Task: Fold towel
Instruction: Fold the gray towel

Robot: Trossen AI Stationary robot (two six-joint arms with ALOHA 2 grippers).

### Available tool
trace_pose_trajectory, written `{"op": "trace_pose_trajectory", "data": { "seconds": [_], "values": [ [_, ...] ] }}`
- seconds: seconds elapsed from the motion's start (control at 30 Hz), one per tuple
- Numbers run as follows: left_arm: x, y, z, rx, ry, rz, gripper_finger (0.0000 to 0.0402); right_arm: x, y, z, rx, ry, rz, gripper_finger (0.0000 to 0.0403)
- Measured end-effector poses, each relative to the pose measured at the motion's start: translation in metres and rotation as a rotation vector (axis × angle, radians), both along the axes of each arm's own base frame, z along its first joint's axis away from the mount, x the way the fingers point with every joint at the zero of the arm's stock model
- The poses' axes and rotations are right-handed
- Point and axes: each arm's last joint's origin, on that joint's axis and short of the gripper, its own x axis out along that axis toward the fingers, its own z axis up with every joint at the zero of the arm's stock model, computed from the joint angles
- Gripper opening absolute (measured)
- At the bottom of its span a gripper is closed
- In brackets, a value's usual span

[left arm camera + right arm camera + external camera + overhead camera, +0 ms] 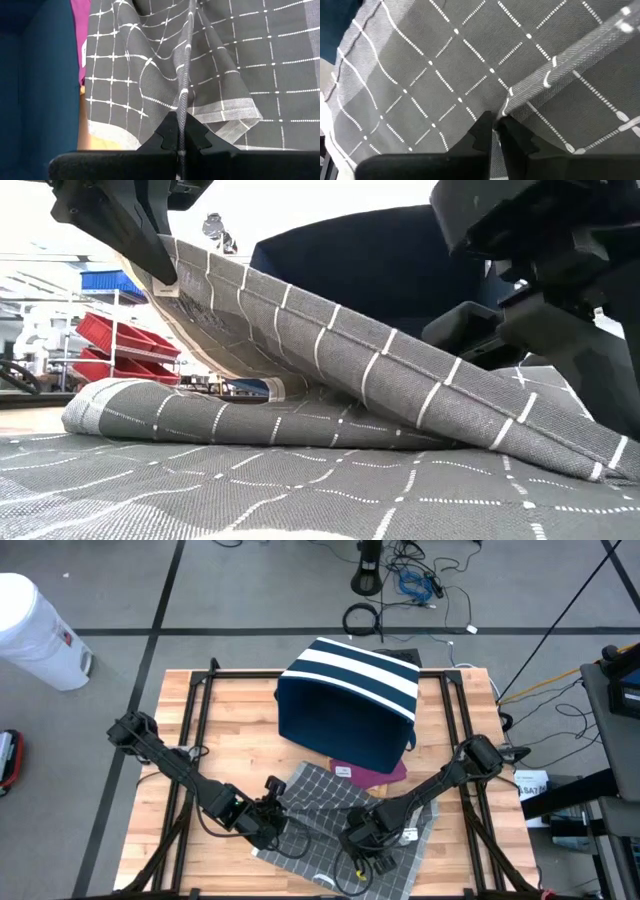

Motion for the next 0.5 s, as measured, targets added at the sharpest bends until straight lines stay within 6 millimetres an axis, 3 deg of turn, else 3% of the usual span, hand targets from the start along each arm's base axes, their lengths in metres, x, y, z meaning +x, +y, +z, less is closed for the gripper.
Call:
{"op": "trace_pose_trajectory", "data": {
  "seconds": [0.2,0.33,0.5],
  "values": [
    [-0.001,0.001,0.000,0.006,0.009,0.000,0.0001,-0.003,-0.001,0.011,-0.008,-0.021,-0.011,0.0034],
    [-0.001,0.001,0.000,0.005,0.007,0.000,0.0001,-0.005,-0.002,0.012,-0.018,-0.010,-0.002,0.0006],
    [0.001,0.004,-0.001,0.008,0.013,0.013,0.0001,-0.006,-0.001,0.013,-0.015,-0.006,-0.013,0.0001]
  ]
}}
